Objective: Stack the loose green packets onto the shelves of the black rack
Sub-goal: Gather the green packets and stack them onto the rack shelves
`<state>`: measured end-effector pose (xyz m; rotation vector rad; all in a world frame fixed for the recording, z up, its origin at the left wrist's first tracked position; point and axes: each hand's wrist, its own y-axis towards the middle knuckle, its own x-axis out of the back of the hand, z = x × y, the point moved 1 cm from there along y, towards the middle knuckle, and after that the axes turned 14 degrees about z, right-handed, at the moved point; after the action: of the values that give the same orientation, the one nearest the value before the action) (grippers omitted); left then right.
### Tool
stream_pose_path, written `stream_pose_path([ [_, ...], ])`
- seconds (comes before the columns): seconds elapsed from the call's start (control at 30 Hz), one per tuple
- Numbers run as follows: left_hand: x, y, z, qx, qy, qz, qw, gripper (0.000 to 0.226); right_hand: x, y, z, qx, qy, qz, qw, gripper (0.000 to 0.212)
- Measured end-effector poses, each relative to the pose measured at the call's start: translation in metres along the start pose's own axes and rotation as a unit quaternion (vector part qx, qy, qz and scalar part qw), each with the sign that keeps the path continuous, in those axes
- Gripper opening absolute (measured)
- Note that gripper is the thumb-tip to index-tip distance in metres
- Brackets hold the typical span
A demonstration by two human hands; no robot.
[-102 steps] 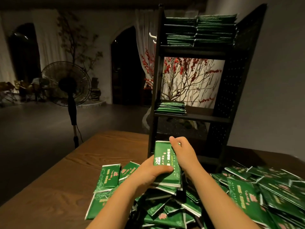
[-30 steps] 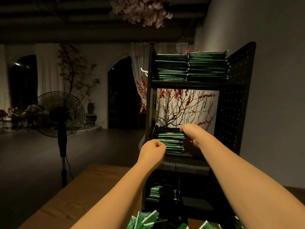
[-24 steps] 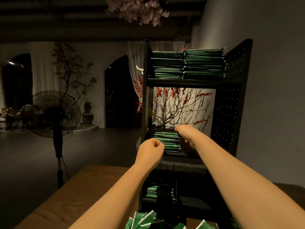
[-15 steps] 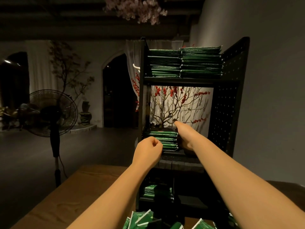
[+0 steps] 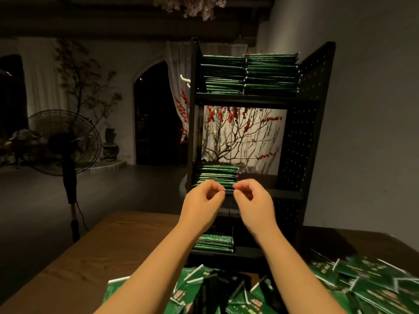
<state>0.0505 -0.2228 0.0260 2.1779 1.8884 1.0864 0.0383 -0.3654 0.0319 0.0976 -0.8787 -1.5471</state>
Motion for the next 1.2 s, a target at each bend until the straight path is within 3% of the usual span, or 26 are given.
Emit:
stream_pose_path([
  [0.17,-0.01,-0.052,0.016,0.007,0.027,0.051,0.998,0.013,-0.019,-0.058,-0.012,-0.013,-0.027,0.056,0.998,0.022],
  [0.33,-0.021,-0.098,0.06,0.02,0.122,0.073,0.99,0.017,-0.037,-0.1,-0.045,-0.036,-0.112,0.118,0.986,0.019],
  [0.47,-0.03,-0.118,0.083,0.021,0.147,0.094,0.984,0.009,-0.047,-0.117,-0.059,-0.03,-0.156,0.173,0.972,0.018],
  [0.57,-0.032,-0.126,0.092,0.024,0.127,0.09,0.987,0.011,-0.046,-0.12,-0.064,-0.051,-0.151,0.221,0.962,0.026],
  [0.73,-0.032,-0.134,0.103,0.017,0.093,0.057,0.994,0.013,-0.04,-0.116,-0.07,-0.088,-0.195,0.394,0.894,0.072],
  [0.83,-0.036,-0.138,0.109,0.02,0.046,0.032,0.998,0.017,-0.044,-0.121,-0.073,-0.081,-0.194,0.445,0.87,0.08],
  [0.93,-0.038,-0.139,0.117,0.01,-0.013,0.016,1.0,0.039,-0.049,-0.125,-0.075,-0.064,-0.205,0.466,0.858,0.075],
  [1.03,-0.039,-0.138,0.118,0.003,-0.05,0.001,0.999,0.041,-0.057,-0.125,-0.077,-0.031,-0.241,0.462,0.853,0.067],
  [1.2,-0.033,-0.141,0.113,-0.026,-0.078,-0.017,0.997,0.044,-0.056,-0.124,-0.079,-0.043,-0.213,0.343,0.914,0.045],
])
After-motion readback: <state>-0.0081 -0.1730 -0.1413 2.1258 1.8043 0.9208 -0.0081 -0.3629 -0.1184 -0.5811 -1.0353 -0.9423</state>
